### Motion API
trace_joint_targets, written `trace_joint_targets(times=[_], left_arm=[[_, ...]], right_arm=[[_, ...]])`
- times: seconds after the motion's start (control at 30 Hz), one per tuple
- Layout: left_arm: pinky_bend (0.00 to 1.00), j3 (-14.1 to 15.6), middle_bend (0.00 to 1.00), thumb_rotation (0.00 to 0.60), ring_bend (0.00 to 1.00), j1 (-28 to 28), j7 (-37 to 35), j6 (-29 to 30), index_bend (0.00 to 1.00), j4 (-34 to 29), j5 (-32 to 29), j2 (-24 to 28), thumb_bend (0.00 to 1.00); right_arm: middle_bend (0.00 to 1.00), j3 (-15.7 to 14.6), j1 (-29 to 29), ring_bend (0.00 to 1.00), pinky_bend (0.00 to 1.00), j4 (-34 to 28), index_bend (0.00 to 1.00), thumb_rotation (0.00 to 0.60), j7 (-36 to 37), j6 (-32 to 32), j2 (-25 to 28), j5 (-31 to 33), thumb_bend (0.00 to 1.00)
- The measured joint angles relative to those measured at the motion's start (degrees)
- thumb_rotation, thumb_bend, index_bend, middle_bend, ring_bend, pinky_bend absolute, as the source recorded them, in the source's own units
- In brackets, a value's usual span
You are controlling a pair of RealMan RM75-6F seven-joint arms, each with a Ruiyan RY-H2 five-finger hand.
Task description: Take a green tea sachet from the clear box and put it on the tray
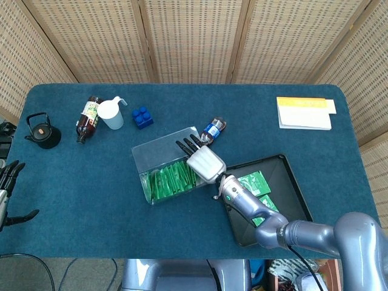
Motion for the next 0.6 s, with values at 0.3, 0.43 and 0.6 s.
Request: trace_joint_targets(times=[0.3,0.43,0.6], left_arm=[[0.00,-0.02,0.00,0.600,0.00,-0.09,0.02,-0.18,0.00,0.03,-0.16,-0.03,0.10],[0.00,-0.02,0.00,0.600,0.00,-0.14,0.10,-0.27,0.00,0.02,-0.21,-0.07,0.10],[0.00,-0.02,0.00,0.600,0.00,-0.20,0.12,-0.39,0.00,0.01,-0.25,-0.07,0.10]], right_arm=[[0.02,-0.68,-0.18,0.00,0.00,0.97,0.49,0.600,-0.70,-0.55,-0.19,-1.14,0.49],[0.02,-0.77,-0.29,0.00,0.00,1.39,0.50,0.600,-0.75,-0.67,-0.34,-1.49,0.50],[0.02,-0.71,-0.50,0.00,0.00,1.86,0.52,0.600,-0.49,-0.74,-0.54,-1.76,0.52]])
